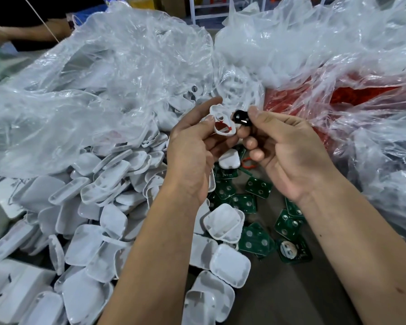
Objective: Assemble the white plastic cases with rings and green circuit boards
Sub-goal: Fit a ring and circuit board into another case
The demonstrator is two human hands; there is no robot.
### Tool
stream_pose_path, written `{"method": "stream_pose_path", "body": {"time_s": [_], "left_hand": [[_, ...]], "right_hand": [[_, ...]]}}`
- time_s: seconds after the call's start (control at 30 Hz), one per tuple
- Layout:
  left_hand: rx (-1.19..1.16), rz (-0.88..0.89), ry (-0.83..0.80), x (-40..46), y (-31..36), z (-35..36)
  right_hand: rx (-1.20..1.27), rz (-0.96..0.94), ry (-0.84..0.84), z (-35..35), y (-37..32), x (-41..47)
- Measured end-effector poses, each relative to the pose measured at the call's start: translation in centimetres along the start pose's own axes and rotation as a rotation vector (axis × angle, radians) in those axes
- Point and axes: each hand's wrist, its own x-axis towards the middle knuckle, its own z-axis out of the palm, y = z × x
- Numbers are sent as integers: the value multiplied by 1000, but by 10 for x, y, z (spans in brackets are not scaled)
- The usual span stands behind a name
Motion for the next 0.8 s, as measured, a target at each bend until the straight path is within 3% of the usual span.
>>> {"method": "stream_pose_path", "body": {"time_s": [0.3, 0.57, 0.8], "left_hand": [[63, 22, -16, -1, 1, -2], [177, 132, 135, 3, 0, -6], [232, 104, 41, 3, 2, -8]], "right_hand": [[-52, -8, 4, 0, -2, -1], [-153, -16, 140, 0, -1, 1], [-298, 14, 182, 3, 5, 1]]}}
